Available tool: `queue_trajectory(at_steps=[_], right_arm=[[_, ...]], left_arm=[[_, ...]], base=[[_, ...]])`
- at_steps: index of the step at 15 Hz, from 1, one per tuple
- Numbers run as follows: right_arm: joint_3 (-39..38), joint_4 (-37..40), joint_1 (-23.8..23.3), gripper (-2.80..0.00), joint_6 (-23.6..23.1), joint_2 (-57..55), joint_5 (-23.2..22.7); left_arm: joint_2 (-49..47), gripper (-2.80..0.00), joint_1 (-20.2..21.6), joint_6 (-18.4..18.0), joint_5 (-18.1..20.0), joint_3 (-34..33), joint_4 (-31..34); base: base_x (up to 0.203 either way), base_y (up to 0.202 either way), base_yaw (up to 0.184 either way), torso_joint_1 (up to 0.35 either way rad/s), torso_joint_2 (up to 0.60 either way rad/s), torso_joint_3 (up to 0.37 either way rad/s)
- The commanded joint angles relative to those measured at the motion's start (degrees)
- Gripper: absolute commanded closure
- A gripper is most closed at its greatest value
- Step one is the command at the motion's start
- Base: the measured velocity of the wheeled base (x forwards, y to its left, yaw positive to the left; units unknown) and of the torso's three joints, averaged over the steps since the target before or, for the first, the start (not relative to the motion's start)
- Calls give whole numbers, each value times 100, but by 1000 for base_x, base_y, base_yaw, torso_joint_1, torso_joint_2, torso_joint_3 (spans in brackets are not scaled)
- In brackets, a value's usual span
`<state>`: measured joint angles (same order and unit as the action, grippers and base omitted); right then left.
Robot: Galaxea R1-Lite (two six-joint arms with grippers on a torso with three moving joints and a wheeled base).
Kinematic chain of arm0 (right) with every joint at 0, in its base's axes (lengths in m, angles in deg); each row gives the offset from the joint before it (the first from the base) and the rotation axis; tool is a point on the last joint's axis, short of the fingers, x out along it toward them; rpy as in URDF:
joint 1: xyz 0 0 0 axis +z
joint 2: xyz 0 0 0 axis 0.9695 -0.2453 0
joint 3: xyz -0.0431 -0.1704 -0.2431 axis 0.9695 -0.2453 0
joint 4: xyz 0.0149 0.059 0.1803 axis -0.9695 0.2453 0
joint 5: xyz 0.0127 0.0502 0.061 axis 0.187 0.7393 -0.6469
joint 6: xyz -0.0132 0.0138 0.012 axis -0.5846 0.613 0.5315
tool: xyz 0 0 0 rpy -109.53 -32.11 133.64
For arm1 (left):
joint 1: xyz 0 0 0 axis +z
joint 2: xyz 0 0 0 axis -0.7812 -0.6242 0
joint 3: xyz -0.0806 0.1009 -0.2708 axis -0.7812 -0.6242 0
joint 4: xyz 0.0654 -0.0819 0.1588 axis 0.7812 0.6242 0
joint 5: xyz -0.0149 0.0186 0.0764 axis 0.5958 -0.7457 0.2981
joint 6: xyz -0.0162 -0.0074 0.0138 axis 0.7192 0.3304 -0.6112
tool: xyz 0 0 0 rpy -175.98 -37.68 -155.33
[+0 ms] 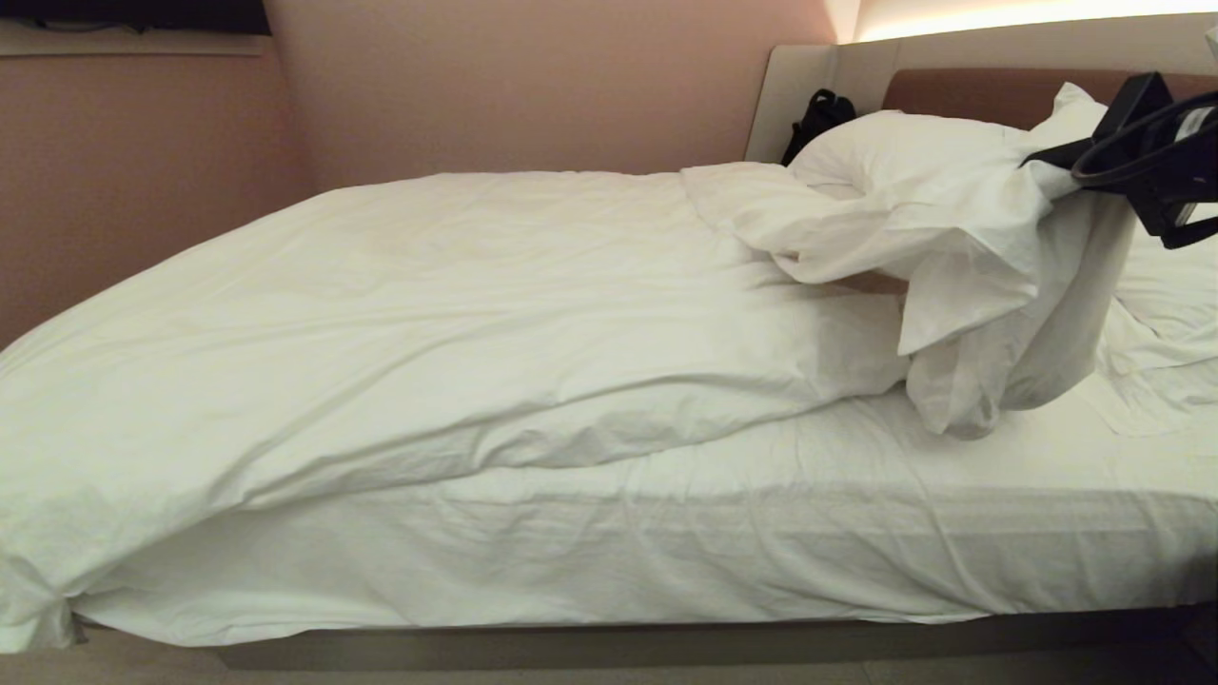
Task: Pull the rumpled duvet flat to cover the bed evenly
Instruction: Flatten the corners of the folded blanket
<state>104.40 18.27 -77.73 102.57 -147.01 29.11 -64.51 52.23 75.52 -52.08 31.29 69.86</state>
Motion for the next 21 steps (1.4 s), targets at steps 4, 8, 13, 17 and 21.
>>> queue_trajectory(at_steps=[4, 8, 13, 17, 21], right_arm=[[-561, -22, -1, 0, -379, -295, 243], [-544, 15, -1, -280, -387, -799, 499], [-586, 458, 24, -280, -531, -863, 561], [-816, 1316, 43, -280, -713, -688, 744], [-1359, 2024, 43, -280, -739, -142, 943]], left_arm=[[-8, 0, 3, 6, -4, 0, -4], [-9, 0, 3, 6, -4, 0, -4], [-4, 0, 3, 6, -4, 0, -4], [-9, 0, 3, 6, -4, 0, -4], [0, 0, 3, 6, -4, 0, -4]], base=[[0, 0, 0, 0, 0, 0], [0, 0, 0, 0, 0, 0], [0, 0, 0, 0, 0, 0], [0, 0, 0, 0, 0, 0], [0, 0, 0, 0, 0, 0]])
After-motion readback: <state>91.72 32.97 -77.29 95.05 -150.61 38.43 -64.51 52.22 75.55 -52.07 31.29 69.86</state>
